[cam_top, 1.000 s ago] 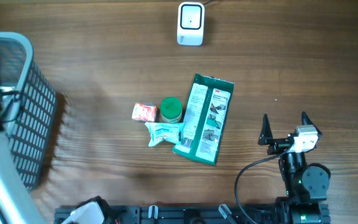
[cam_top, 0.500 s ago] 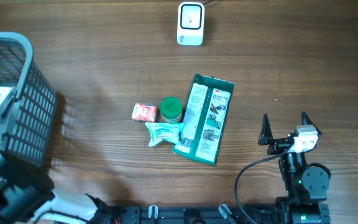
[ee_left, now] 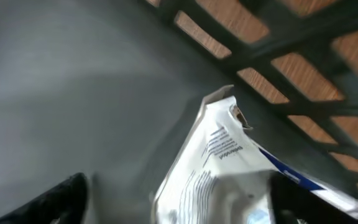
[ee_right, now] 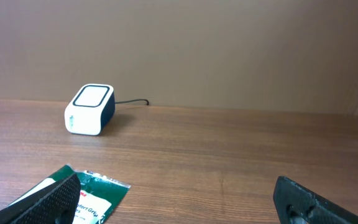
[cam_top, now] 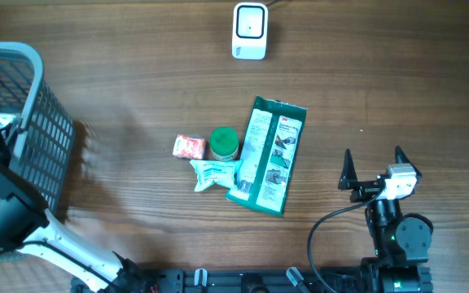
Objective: Scan the item barcode
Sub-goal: 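Reach the left gripper into the basket and grasp the white paper packet, then carry the white paper packet over and drop it on the green packet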
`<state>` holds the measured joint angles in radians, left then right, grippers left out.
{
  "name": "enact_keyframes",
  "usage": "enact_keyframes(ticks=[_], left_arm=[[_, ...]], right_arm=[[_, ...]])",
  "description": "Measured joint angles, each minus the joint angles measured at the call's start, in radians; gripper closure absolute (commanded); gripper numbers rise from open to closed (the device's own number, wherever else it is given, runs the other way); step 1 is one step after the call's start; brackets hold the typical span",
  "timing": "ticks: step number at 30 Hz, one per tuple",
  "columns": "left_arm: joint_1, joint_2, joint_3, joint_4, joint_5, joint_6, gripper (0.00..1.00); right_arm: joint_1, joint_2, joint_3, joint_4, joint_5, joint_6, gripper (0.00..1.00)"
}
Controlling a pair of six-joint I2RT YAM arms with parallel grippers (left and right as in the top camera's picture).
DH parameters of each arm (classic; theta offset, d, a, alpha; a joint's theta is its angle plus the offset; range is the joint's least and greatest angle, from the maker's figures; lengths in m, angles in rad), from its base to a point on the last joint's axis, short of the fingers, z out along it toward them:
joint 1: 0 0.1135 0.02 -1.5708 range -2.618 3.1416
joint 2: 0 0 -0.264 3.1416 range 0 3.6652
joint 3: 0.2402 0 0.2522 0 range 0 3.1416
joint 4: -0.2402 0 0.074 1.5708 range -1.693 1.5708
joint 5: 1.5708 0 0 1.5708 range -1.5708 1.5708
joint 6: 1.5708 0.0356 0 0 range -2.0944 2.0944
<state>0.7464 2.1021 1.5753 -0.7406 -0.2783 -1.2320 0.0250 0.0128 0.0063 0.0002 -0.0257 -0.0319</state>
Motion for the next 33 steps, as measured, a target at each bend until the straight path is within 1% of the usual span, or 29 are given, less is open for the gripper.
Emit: enact_keyframes(ticks=[1,2,8,10,14,17,19,22,24,27,28,29,30,31,32,33], left_arm=[[0.000,0.011,0.000,0.010,0.001,0.005,0.94],[0.000,0.012,0.000,0.018,0.008,0.020,0.96],[0.001,0.013,0.000,0.019,0.032,0.119,0.96],[0.001,-0.002,0.000,-0.003,0.049,0.153,0.96],[0.001,-0.101,-0.012,-0.062,0.079,0.180,0.96],[0.003,-0.287,-0.013,-0.100,0.095,0.185,0.96],[0.009,-0.441,-0.012,-0.126,0.101,0.188,0.96],[0.036,-0.611,-0.011,-0.169,0.127,0.192,0.96],[0.053,-0.709,-0.011,-0.206,0.184,0.192,0.96],[0.042,-0.821,-0.011,-0.269,0.332,0.209,0.96],[0.016,-0.864,-0.011,-0.277,0.405,0.234,0.96],[-0.043,-0.909,-0.011,-0.301,0.473,0.266,0.96],[-0.094,-0.928,-0.011,-0.318,0.496,0.283,0.96],[-0.180,-0.945,-0.010,-0.336,0.521,0.301,0.96],[-0.304,-0.949,-0.010,-0.345,0.536,0.313,0.96],[-0.388,-0.946,-0.010,-0.344,0.532,0.318,0.96]], right_arm=[[0.000,0.000,0.000,0.000,0.000,0.000,0.00],[0.000,0.000,0.000,0.000,0.000,0.000,0.00],[0.000,0.000,0.000,0.000,0.000,0.000,0.00],[0.000,0.000,0.000,0.000,0.000,0.000,0.00],[0.000,0.000,0.000,0.000,0.000,0.000,0.00],[0.000,0.000,0.000,0.000,0.000,0.000,0.00],[0.000,0.000,0.000,0.000,0.000,0.000,0.00],[0.000,0.000,0.000,0.000,0.000,0.000,0.01],[0.000,0.000,0.000,0.000,0.000,0.000,0.00],[0.000,0.000,0.000,0.000,0.000,0.000,0.00],[0.000,0.000,0.000,0.000,0.000,0.000,0.00],[0.000,0.000,0.000,0.000,0.000,0.000,0.00],[0.000,0.000,0.000,0.000,0.000,0.000,0.00],[0.000,0.000,0.000,0.000,0.000,0.000,0.00],[0.000,0.000,0.000,0.000,0.000,0.000,0.00],[0.000,0.000,0.000,0.000,0.000,0.000,0.00]])
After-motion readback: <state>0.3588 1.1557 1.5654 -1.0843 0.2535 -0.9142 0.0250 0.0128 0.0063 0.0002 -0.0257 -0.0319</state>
